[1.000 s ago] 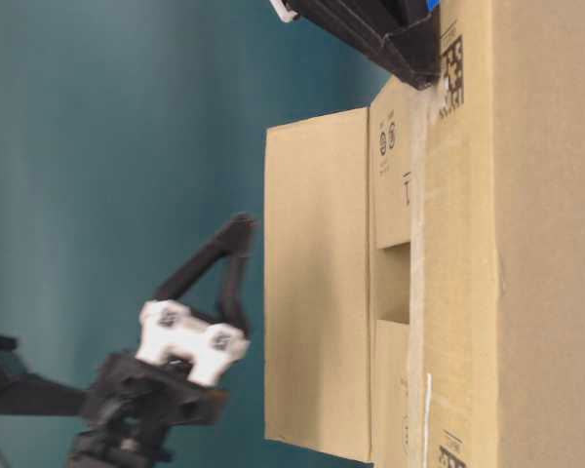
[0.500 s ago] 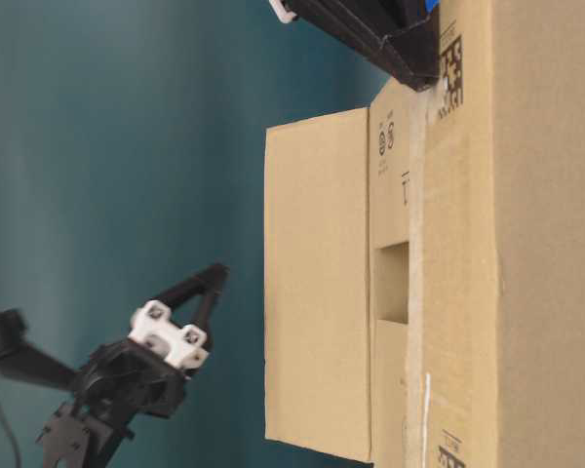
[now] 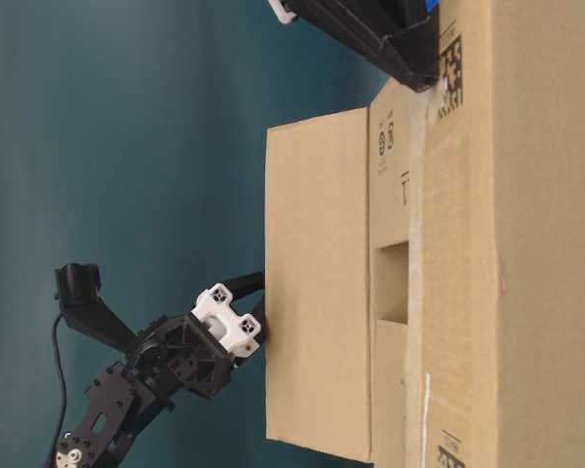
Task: Close the cardboard box.
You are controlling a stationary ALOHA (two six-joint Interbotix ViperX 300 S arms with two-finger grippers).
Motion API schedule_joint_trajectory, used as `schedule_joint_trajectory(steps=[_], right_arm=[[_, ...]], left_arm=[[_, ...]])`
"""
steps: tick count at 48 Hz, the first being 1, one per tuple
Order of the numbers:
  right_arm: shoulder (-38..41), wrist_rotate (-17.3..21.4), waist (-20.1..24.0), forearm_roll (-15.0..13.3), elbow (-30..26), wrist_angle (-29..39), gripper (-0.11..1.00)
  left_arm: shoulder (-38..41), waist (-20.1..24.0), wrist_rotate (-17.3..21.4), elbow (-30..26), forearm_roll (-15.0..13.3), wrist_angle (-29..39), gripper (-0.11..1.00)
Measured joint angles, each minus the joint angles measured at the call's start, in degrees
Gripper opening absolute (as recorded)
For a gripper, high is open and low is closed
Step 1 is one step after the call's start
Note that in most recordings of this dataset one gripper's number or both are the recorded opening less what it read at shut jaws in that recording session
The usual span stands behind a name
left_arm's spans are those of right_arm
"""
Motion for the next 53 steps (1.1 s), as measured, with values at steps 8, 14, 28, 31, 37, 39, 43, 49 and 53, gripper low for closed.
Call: schedule_joint_trajectory(steps=[8,14,28,31,37,39,43,49,53], right_arm=[[0.0,0.0,0.0,-0.1,0.0,-0.1,0.0],[0.0,0.0,0.0,0.0,0.0,-0.1,0.0],[0.0,0.0,-0.3,-0.1,0.0,-0.1,0.0],[0.0,0.0,-0.3,0.0,0.0,-0.1,0.0],[0.0,0.0,-0.3,0.0,0.0,-0.1,0.0],[0.0,0.0,-0.3,0.0,0.0,-0.1,0.0],[0.0,0.0,-0.4,0.0,0.0,-0.1,0.0],[0.0,0.0,-0.5,0.0,0.0,-0.1,0.0],[0.0,0.1,-0.7,0.0,0.0,-0.1,0.0]], left_arm=[[-0.1,-1.2,-0.1,-0.6,0.2,1.1,0.0],[-1.1,-2.7,-0.2,-0.9,0.2,2.7,0.0],[-3.9,-12.0,-0.2,-1.2,0.0,5.7,0.0],[-3.9,-14.6,-0.3,-1.0,-0.1,5.9,0.0],[-4.0,-17.1,-0.7,-0.7,-0.1,6.0,0.0],[-4.0,-17.9,-1.2,-0.4,-0.1,6.0,0.0],[-4.0,-19.6,-2.8,-0.2,-0.1,6.0,0.0],[-4.3,-21.4,-5.9,1.3,-0.2,5.9,0.0],[-4.7,-21.7,-7.6,2.7,-0.1,5.2,0.0]])
